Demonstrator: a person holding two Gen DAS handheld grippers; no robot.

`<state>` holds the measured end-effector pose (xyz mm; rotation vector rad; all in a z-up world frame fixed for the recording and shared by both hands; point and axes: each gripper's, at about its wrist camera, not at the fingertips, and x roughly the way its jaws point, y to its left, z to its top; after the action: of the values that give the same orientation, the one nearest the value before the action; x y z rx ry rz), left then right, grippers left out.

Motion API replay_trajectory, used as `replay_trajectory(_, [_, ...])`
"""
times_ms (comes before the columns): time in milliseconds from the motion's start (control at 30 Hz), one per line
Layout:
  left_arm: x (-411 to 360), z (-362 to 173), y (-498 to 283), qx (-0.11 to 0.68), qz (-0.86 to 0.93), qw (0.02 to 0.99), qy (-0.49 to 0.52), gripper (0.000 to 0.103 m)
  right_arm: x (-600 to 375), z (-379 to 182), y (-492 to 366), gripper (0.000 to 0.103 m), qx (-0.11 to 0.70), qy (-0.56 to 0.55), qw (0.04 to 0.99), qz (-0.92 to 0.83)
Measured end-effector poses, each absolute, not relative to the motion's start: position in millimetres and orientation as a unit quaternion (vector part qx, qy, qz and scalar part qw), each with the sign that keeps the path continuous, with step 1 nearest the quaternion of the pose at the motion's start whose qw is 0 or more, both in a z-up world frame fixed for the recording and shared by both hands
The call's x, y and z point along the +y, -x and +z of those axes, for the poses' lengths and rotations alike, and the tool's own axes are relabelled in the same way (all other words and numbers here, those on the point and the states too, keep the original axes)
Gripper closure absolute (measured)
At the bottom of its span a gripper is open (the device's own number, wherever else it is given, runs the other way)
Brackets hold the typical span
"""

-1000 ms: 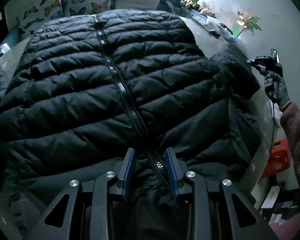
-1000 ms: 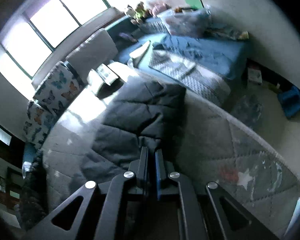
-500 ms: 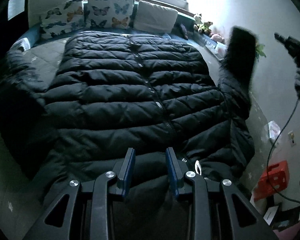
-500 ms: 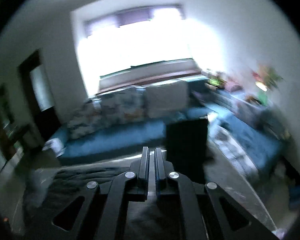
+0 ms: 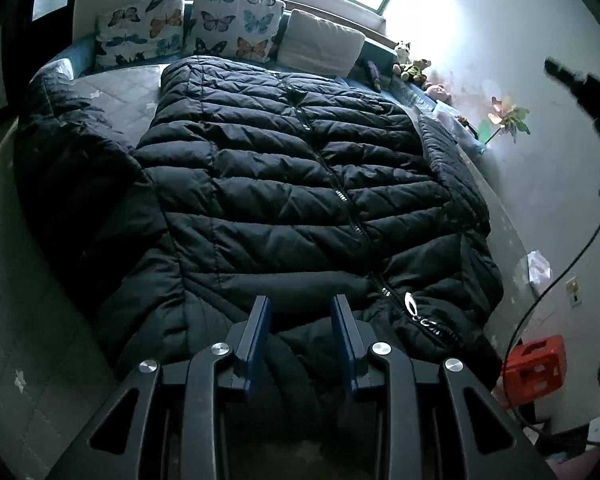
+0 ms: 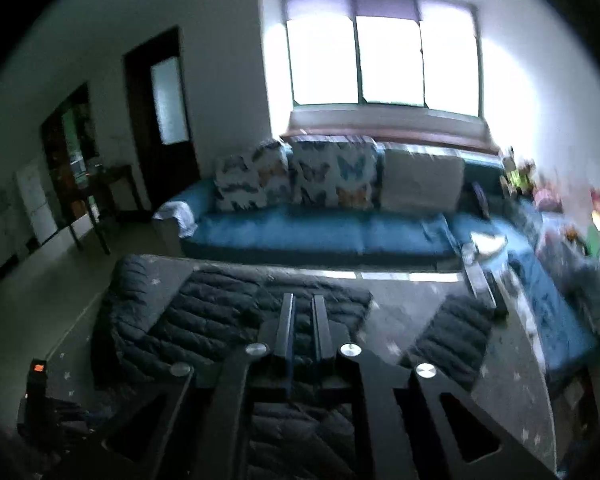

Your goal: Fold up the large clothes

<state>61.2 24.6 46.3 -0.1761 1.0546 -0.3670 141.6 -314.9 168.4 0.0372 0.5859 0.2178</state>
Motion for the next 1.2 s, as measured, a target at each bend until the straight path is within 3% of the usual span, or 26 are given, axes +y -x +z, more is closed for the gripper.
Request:
replay_trajectory(100, [20.2,46.7,-66.3,0.502,-0.177,0.842,0.088,0.068,-352.5,143.9,-155.8,0.044,0.319,-0.050,0.943,0.081])
replay_trajectory(133, [18.1,47.1,-68.5,0.503,-0.179,0.841,0.088,0.068,-365.7,133.5,-159.1,0.042,0.325,-0.057,0.942,0.068])
replay_trajectory(567, [-2.9,32.8,-116.9,0.528,-0.155,0.829,0.094,0.068,-538.4,-38.4,-249.5,0.041,0.424,-0.233,0.874,-0.039])
replay_trajectory(967, [-23.2,12.1,-142.3,0.556,-0.138,0.817,0.070,0.068,-573.1,-90.6,-276.6,0.041,0.407,-0.355,0.840,0.057])
replay_trajectory(1000, [-25.2,11.3,-144.3,0.557,-0.137,0.816,0.069,0.068,-570.2,-90.8,-278.2,0.047,0.407,-0.358,0.838,0.063])
replay_trajectory(1033, [-26.7,10.7,-145.8,0.558,-0.137,0.816,0.067,0.068,-569.9,-92.1,-279.0,0.067,0.408,-0.362,0.836,0.062])
replay_trajectory(1100, [-29.2,10.9,-147.3,0.558,-0.136,0.816,0.065,0.068,-571.7,-100.1,-280.5,0.086,0.421,-0.389,0.818,0.054])
replay_trajectory(1200, [-29.2,12.8,-148.0,0.557,-0.135,0.817,0.068,0.068,-577.8,-93.1,-271.0,0.092,0.397,-0.423,0.813,0.055])
